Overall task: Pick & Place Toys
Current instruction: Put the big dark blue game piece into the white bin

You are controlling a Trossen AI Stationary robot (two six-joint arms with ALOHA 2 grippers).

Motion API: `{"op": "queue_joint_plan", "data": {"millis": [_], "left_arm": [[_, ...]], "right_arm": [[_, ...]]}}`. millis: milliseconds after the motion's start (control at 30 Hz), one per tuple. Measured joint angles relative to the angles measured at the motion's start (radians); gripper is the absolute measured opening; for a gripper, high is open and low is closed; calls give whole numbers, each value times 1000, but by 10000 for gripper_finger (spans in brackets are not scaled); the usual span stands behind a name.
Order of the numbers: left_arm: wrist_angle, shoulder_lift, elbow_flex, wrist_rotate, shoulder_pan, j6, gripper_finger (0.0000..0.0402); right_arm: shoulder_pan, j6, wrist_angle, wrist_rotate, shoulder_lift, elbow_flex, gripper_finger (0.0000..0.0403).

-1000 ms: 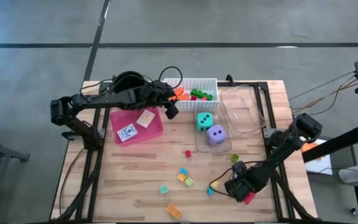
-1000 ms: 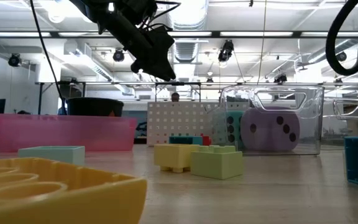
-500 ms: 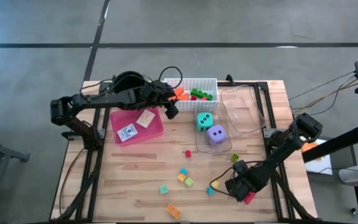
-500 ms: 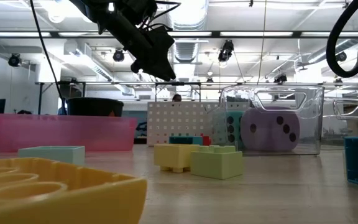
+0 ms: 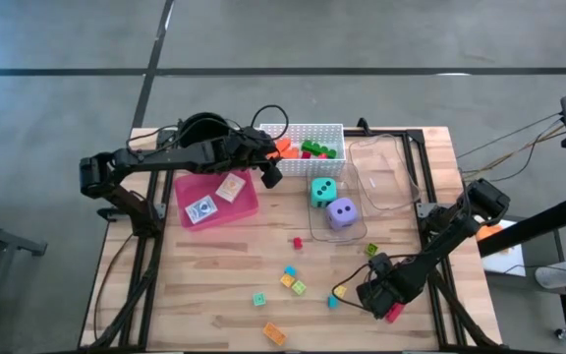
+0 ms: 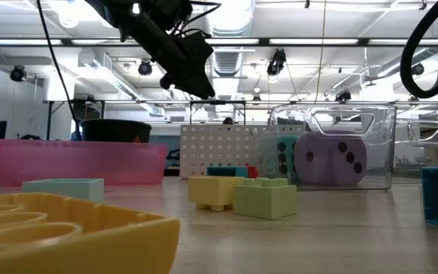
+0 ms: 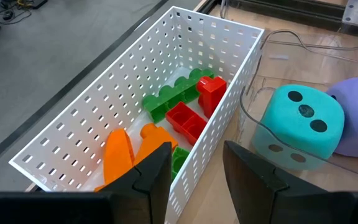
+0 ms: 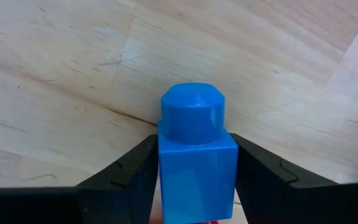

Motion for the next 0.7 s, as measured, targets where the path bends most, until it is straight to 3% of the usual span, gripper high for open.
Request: {"op": "queue_joint_plan", "data": {"millis": [700], "left_arm": [[0, 0, 0, 0, 0, 0, 149]], "right_arm": [[0, 0, -11, 31, -8, -1, 189]]}}
